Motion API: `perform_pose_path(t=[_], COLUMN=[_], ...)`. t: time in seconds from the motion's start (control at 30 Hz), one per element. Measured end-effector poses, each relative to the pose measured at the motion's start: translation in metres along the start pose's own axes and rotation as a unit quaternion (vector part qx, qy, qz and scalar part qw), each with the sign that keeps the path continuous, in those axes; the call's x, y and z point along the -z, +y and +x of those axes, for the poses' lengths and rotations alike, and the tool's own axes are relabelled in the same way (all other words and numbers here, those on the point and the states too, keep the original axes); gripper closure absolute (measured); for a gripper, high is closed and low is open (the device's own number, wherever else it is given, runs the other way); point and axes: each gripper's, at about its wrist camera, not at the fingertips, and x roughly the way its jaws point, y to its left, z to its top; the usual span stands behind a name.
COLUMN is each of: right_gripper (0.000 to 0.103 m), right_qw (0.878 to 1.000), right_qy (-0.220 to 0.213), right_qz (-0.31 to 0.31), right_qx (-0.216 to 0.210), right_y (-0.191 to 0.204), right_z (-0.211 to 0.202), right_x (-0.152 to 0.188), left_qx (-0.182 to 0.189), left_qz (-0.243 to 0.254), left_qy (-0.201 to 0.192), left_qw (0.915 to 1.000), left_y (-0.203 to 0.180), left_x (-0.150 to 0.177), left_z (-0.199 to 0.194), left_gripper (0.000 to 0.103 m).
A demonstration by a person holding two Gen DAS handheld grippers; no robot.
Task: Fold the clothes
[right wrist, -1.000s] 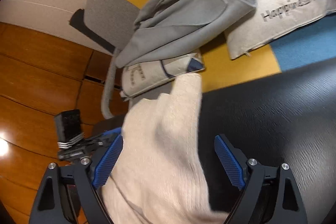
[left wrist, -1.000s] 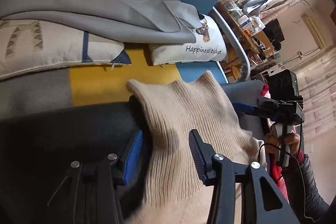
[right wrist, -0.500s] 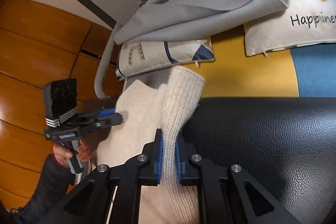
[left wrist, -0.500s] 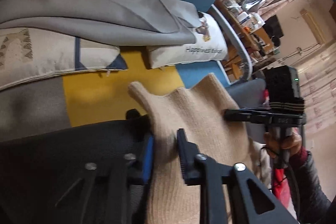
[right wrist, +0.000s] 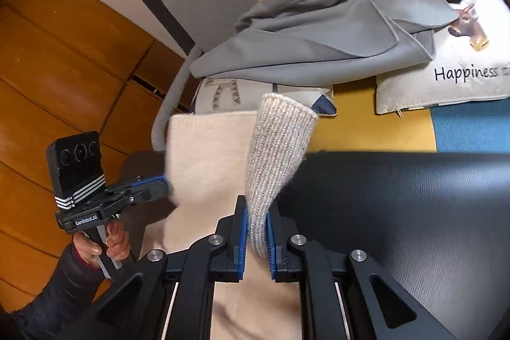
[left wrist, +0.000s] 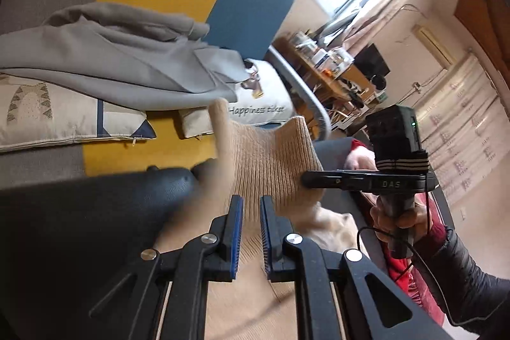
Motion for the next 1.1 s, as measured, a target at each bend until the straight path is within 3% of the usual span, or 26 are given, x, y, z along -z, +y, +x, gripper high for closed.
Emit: perform_pose_path(t=[0.13,0.23,0.3,0.43,0.5,0.63,0.87,0.93,1.0,1.03,1.07,1.1], right_gripper=[0.092,0.092,0.092,0.092,0.092,0.092,0.092,0.092,0.091,0.091,0.091,0.091], right_qw=[1.0,1.0,1.0,0.999,0.999,0.999,0.999,0.998,0.998,0.998,0.998,0.998], right_qy=[-0.011,-0.012,-0.01,-0.009,-0.009,-0.002,0.004,0.002,0.002,0.001,-0.001,-0.002], right_qz=[0.002,0.014,0.02,0.035,0.037,0.04,0.045,0.044,0.042,0.041,0.04,0.038], right_qx=[-0.004,-0.001,0.007,0.012,0.008,-0.001,-0.029,-0.036,-0.04,-0.042,-0.041,-0.04], right_y=[0.014,0.014,0.012,0.003,-0.002,-0.016,-0.036,-0.039,-0.04,-0.041,-0.041,-0.04], right_z=[-0.014,-0.019,-0.019,-0.018,-0.016,-0.009,0.0,0.002,0.003,0.004,0.004,0.004], right_x=[0.034,0.056,0.064,0.065,0.066,0.069,0.075,0.074,0.073,0.073,0.072,0.072], left_qx=[-0.01,-0.047,-0.08,-0.097,-0.086,-0.118,-0.072,-0.067,-0.073,-0.076,-0.079,-0.082], left_qz=[0.002,-0.015,-0.028,-0.028,-0.012,0.038,0.072,0.078,0.083,0.085,0.087,0.09], left_qy=[0.005,0.012,0.024,0.058,0.088,0.139,0.163,0.163,0.156,0.152,0.149,0.145], left_qw=[0.9999,0.9987,0.9961,0.9932,0.9923,0.9826,0.9814,0.9813,0.9817,0.9818,0.9819,0.982], left_y=[-0.011,-0.004,0.005,0.02,0.024,0.031,0.041,0.04,0.036,0.034,0.032,0.03], left_x=[0.028,0.033,0.027,0.008,0.002,-0.01,-0.031,-0.034,-0.035,-0.036,-0.036,-0.037], left_z=[-0.017,-0.018,-0.014,0.002,0.016,0.051,0.09,0.096,0.099,0.101,0.102,0.104], left_gripper=[0.093,0.093,0.079,0.074,0.064,0.045,0.027,0.017,0.021,0.027,0.071,0.095])
